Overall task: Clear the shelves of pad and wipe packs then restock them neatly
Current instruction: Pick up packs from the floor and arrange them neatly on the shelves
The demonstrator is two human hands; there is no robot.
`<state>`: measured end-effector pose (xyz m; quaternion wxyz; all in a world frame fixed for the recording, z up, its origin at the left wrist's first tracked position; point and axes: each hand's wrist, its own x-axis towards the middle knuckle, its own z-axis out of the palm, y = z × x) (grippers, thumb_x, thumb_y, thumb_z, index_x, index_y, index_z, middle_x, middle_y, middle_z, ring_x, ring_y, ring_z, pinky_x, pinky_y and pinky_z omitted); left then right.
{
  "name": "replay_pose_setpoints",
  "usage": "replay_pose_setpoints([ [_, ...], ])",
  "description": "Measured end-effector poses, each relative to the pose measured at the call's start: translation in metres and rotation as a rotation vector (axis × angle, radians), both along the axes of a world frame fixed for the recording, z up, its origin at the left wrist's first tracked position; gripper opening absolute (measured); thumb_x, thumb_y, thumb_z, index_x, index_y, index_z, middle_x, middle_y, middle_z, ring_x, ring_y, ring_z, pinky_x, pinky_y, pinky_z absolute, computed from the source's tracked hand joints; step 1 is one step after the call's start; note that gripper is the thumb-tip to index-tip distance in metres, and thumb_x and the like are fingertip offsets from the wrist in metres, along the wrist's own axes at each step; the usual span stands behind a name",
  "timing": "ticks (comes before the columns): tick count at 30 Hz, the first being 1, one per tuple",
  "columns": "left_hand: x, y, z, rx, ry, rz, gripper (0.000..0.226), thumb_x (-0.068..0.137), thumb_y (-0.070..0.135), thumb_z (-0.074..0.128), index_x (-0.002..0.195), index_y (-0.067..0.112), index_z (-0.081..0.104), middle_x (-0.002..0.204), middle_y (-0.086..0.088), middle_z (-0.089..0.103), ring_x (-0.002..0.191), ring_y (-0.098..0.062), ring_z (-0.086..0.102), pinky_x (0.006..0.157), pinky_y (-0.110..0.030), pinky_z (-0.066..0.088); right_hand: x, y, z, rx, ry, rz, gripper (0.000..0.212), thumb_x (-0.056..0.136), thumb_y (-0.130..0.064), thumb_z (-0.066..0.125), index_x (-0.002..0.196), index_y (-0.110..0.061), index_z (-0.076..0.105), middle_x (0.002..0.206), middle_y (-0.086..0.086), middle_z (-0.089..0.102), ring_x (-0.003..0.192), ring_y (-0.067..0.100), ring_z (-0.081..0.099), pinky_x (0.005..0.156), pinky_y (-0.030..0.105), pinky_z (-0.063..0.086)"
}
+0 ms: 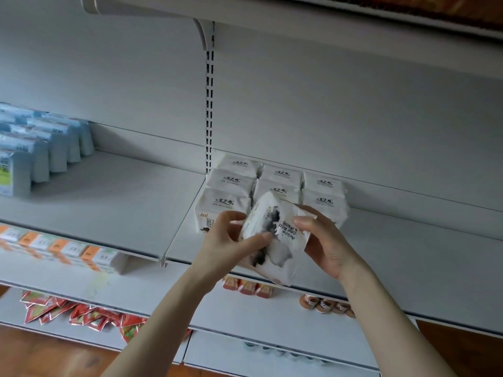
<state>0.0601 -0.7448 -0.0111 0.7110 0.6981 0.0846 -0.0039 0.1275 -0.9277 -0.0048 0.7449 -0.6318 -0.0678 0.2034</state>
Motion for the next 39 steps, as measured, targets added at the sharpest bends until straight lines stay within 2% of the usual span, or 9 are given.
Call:
replay_pose_setpoints([
  [4, 0.0, -0.011, 0.002, -0.097, -0.004, -0.024, 0.056, 0.054, 0.043, 0.078, 0.098, 0.011, 0.066, 0.091, -0.015, 0.072, 0.084, -0.032, 0.07, 0.08, -0.054, 0.055, -0.007, 0.002, -0.005, 0.18, 0.032, -0.082, 0.093, 0.051, -0.058, 0.083, 0.124, -0.006, 0.056, 0.121, 0.019, 0.062, 0.113, 0.034, 0.059, 0.092, 0.045, 0.052],
  [9, 0.005, -0.037, -0.001, -0.362, 0.016, 0.18, 0.038, 0.078, 0.025, 0.074, 0.106, 0.002, 0.061, 0.094, -0.013, 0.072, 0.081, -0.024, 0.071, 0.075, -0.043, 0.058, -0.024, -0.003, -0.018, 0.198, 0.137, -0.068, 0.088, 0.045, -0.074, 0.075, 0.115, -0.022, 0.066, 0.119, 0.011, 0.066, 0.11, 0.027, 0.062, 0.092, 0.044, 0.05],
  [15, 0.012, -0.049, -0.018, -0.294, 0.024, 0.102, 0.059, 0.066, 0.039, 0.075, 0.111, 0.005, 0.058, 0.103, -0.01, 0.071, 0.098, -0.024, 0.068, 0.084, -0.038, 0.055, -0.021, -0.003, -0.025, 0.212, 0.08, -0.135, 0.086, 0.056, -0.048, 0.085, 0.127, -0.009, 0.055, 0.122, 0.017, 0.062, 0.113, 0.033, 0.059, 0.1, 0.056, 0.042],
  [19, 0.011, -0.033, -0.031, -0.134, 0.049, 0.21, 0.052, 0.073, 0.031, 0.078, 0.115, 0.014, 0.053, 0.1, -0.003, 0.065, 0.097, -0.015, 0.063, 0.089, -0.037, 0.052, -0.006, -0.024, -0.023, 0.117, -0.063, -0.312, 0.081, 0.039, -0.04, 0.092, 0.109, -0.011, 0.064, 0.105, 0.01, 0.071, 0.096, 0.022, 0.068, 0.077, 0.036, 0.057],
  [22, 0.012, -0.008, -0.041, -0.027, 0.02, 0.428, 0.051, 0.075, 0.024, 0.078, 0.117, 0.01, 0.053, 0.093, -0.003, 0.064, 0.086, -0.01, 0.061, 0.084, -0.032, 0.05, 0.003, -0.043, -0.031, -0.048, -0.226, -0.351, 0.049, 0.059, -0.016, 0.086, 0.103, -0.012, 0.065, 0.101, 0.004, 0.072, 0.095, 0.016, 0.068, 0.073, 0.025, 0.053],
  [26, 0.02, 0.024, -0.056, 0.108, 0.055, 0.588, 0.056, 0.081, 0.025, 0.072, 0.127, 0.006, 0.047, 0.106, -0.006, 0.058, 0.093, -0.016, 0.056, 0.083, -0.027, 0.04, 0.007, -0.04, -0.055, -0.237, -0.291, -0.335, 0.045, 0.069, 0.006, 0.076, 0.105, -0.014, 0.058, 0.105, 0.002, 0.068, 0.092, 0.003, 0.066, 0.071, 0.015, 0.051],
  [32, 0.043, 0.053, -0.069, 0.156, 0.042, 0.464, 0.069, 0.092, 0.043, 0.055, 0.136, -0.006, 0.035, 0.144, -0.023, 0.037, 0.132, -0.035, 0.038, 0.106, -0.042, 0.031, 0.019, -0.021, -0.086, -0.411, -0.342, -0.253, 0.055, 0.071, -0.005, 0.079, 0.115, -0.026, 0.053, 0.117, -0.006, 0.063, 0.107, 0.003, 0.059, 0.09, 0.019, 0.046],
  [36, 0.058, 0.067, -0.067, 0.058, 0.029, 0.326, 0.067, 0.093, 0.054, 0.044, 0.144, 0.01, 0.034, 0.149, -0.006, 0.036, 0.138, -0.02, 0.033, 0.113, -0.035, 0.024, 0.018, -0.011, -0.093, -0.515, -0.347, -0.284, 0.05, 0.073, -0.009, 0.077, 0.109, -0.029, 0.05, 0.104, -0.012, 0.064, 0.097, 0.001, 0.061, 0.079, 0.009, 0.045],
  [39, 0.073, 0.075, -0.065, -0.031, 0.075, 0.262, 0.057, 0.096, 0.056, 0.029, 0.137, 0.019, 0.043, 0.14, 0.002, 0.048, 0.126, -0.012, 0.044, 0.108, -0.032, 0.029, 0.021, -0.003, -0.095, -0.546, -0.345, -0.318, 0.044, 0.073, -0.007, 0.078, 0.097, -0.029, 0.048, 0.094, -0.015, 0.063, 0.087, -0.003, 0.061, 0.072, 0.006, 0.046],
])
